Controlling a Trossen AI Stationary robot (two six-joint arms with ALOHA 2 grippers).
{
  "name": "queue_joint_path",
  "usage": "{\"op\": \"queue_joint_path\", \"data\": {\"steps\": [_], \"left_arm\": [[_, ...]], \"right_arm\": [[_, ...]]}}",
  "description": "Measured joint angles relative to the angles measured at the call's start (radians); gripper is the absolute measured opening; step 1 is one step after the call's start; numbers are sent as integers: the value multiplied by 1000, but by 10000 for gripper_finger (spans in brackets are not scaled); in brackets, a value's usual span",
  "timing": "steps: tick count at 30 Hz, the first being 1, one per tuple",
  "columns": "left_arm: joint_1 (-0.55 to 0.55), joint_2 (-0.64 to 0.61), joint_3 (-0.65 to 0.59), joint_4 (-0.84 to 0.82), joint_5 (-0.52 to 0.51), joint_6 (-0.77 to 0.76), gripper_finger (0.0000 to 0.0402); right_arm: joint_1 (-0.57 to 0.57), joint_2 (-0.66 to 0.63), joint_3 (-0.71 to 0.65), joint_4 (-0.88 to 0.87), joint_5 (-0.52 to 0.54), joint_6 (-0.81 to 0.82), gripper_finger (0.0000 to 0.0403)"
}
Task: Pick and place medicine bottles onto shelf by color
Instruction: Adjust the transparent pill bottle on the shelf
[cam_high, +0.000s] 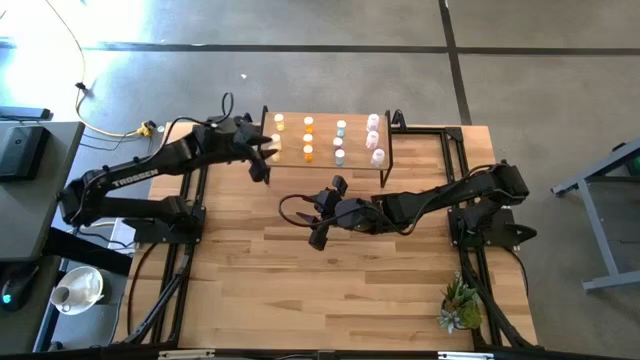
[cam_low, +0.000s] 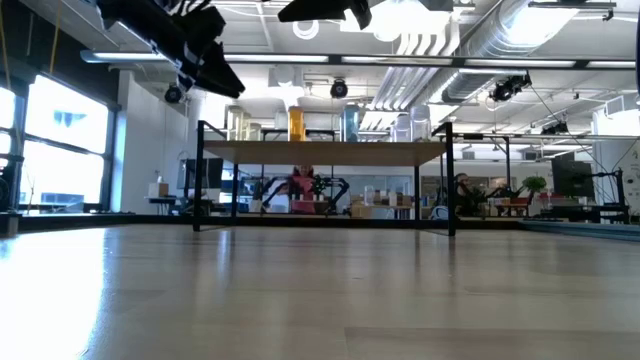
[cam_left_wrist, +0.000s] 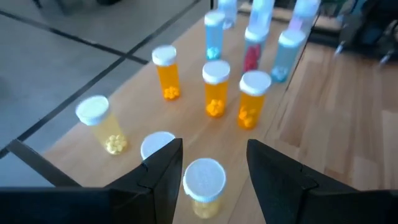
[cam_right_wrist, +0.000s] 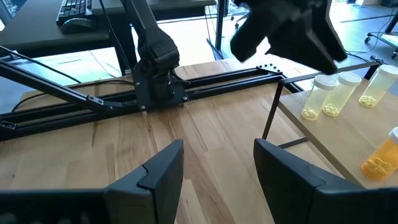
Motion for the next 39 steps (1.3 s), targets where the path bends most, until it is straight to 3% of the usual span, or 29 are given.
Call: {"op": "queue_joint_path", "data": {"steps": [5,12,21,27,34,39], "left_arm": [[0,-67,0,0,63,-57,170],[-33,-192,-5,-34,268,-84,170],[-186,-359,-136,-7,274,-87,170],[-290,-467,-289,117,257,-148,170],[-383,-583,-440,193,225,-146,170],[-423,-649,-515,219,193,-152,170]], "right_arm": [[0,-2,0,1,-15,-2,186],[0,-123,0,-125,-77,-84,186],[0,-294,-28,-216,-69,-225,186],[1,-389,-263,-124,-55,-141,186],[29,-478,-641,240,-55,-47,186],[66,-534,-832,463,-47,-48,186]]}}
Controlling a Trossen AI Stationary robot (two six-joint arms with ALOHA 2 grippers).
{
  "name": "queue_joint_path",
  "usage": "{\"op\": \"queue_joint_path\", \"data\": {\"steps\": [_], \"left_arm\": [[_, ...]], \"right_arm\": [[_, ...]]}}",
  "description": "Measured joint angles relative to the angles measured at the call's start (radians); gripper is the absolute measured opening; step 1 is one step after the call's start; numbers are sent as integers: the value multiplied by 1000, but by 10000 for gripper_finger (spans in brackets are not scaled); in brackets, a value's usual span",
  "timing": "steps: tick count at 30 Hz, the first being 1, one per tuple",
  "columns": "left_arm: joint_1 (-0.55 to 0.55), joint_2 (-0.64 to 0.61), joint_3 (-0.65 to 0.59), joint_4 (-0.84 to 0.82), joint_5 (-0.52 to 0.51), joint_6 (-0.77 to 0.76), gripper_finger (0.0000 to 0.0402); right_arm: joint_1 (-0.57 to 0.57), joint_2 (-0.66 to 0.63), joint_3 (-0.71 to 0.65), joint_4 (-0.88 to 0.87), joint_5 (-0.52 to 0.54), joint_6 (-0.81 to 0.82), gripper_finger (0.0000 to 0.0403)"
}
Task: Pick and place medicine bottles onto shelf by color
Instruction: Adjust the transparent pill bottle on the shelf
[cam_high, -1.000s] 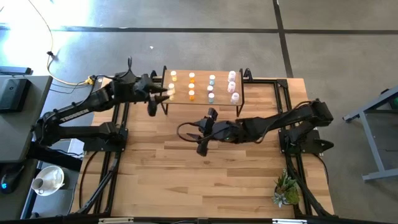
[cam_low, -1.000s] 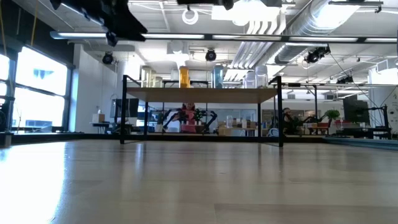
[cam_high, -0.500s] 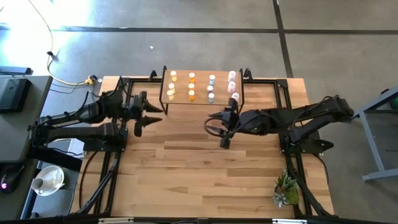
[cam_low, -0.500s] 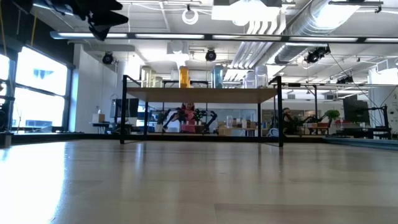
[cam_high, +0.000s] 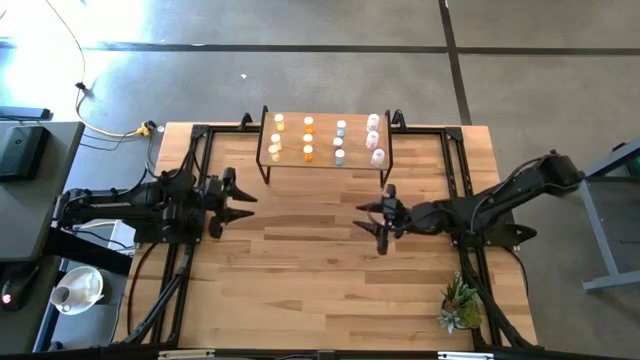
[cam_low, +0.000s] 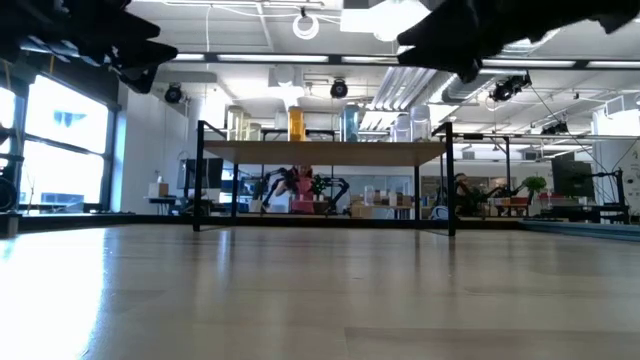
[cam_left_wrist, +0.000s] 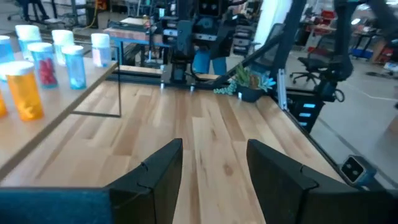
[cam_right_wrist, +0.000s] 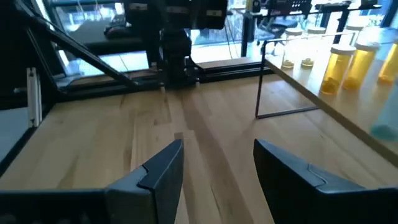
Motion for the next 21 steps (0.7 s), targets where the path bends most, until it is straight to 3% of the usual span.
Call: {"op": "queue_joint_path", "data": {"steps": [9,16,21], "left_arm": [[-42,-73,-107,60,0,-30,170],[-47,-90,-166,140,1,-28,170],[-47,-90,-210,170,1,-28,170]], "right_arm": [[-13,-137,-95,24,120,-27,186],[-88,-226,-91,-29,310,-91,186],[-194,-252,-91,-80,277,-83,186]]}}
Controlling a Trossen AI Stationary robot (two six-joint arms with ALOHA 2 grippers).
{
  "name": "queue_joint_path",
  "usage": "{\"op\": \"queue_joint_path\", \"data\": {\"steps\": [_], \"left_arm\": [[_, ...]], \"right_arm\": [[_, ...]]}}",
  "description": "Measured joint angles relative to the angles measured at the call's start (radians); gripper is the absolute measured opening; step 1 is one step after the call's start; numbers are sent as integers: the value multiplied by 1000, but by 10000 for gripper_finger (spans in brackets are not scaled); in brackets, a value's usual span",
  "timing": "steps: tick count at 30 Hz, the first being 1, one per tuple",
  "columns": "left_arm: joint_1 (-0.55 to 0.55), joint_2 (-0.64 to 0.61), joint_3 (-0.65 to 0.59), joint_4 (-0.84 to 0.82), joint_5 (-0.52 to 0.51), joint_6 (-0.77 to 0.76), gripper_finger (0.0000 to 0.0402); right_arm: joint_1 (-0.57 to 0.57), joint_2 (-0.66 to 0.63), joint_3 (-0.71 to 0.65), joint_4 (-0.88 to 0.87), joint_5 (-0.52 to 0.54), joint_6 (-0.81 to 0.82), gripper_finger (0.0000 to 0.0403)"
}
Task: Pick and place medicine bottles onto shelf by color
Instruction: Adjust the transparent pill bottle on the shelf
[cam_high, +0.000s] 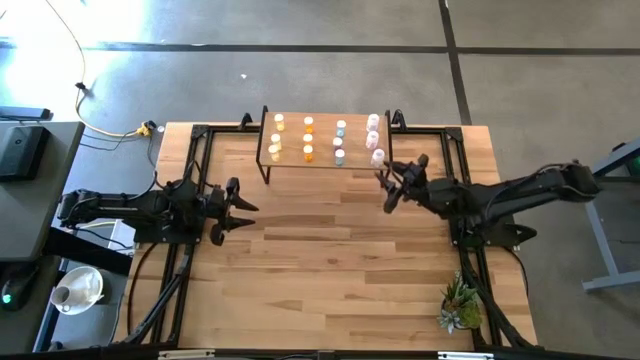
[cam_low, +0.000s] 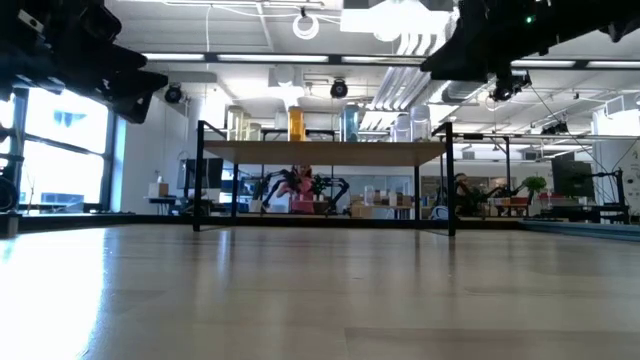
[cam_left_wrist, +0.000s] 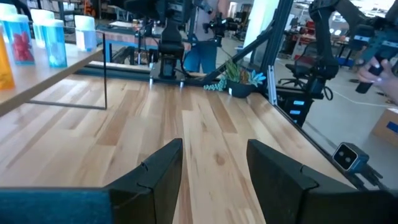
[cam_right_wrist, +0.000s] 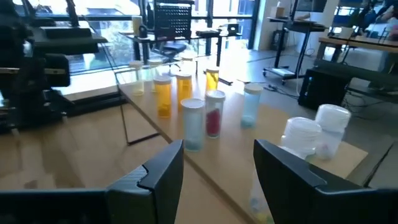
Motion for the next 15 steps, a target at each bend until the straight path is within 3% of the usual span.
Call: {"op": "queue_joint_path", "data": {"steps": [6,15], "left_arm": [[0,0,-2,12,0,0,170],[0,0,-2,9,0,0,170]], "right_arm": [[-114,0,0,-50,-126,41,186],[-186,0,0,-152,-151,140,186]]}}
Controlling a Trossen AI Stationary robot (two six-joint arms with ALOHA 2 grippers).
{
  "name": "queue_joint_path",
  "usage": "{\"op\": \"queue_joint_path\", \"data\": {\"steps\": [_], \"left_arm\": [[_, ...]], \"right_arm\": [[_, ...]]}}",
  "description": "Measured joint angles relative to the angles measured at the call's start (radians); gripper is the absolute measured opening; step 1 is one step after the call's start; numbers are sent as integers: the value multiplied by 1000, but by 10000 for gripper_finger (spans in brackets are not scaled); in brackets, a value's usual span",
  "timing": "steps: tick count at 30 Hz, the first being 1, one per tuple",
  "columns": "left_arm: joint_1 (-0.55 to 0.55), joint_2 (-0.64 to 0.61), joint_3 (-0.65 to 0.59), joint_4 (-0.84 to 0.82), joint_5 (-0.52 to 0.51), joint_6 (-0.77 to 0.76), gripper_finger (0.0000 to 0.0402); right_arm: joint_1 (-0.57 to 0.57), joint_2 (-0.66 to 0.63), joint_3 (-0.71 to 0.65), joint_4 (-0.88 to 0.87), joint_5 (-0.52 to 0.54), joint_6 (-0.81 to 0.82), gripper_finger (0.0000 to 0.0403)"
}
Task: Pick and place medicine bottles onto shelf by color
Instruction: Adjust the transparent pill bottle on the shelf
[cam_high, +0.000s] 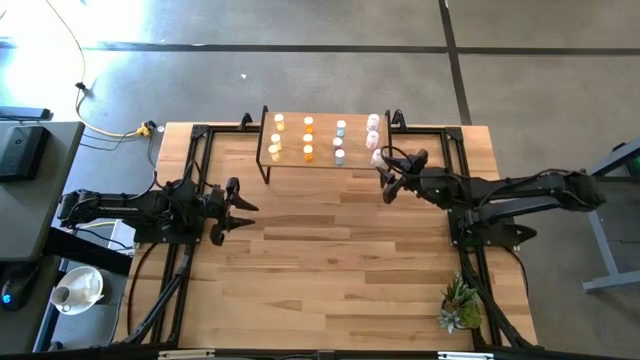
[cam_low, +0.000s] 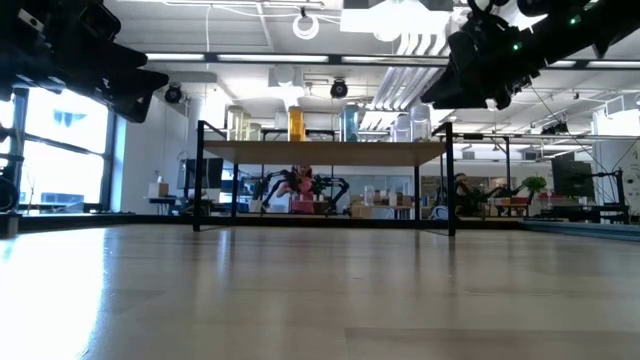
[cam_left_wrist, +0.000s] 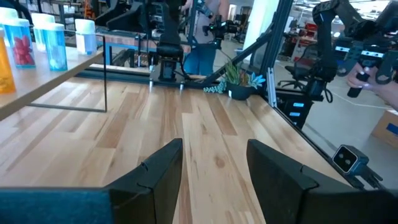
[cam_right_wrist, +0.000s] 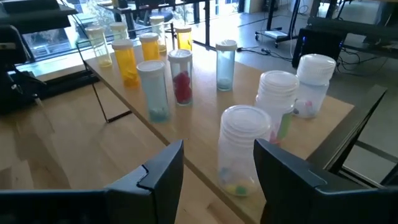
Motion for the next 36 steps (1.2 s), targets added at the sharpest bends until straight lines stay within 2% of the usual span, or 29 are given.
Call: {"op": "queue_joint_path", "data": {"steps": [4,12,18,26,36], "left_arm": [[0,0,0,0,0,0,170],[0,0,0,0,0,0,170],[0,0,0,-1,0,0,170],[0,0,0,-1,0,0,170],[0,0,0,-22,1,0,170]], "right_arm": [[-26,0,0,0,-10,0,186],[-110,10,0,-5,-150,29,186],[-140,10,0,-1,-192,49,186],[-190,10,0,-3,-312,52,186],[-160,-3,1,-7,-366,47,186]]}}
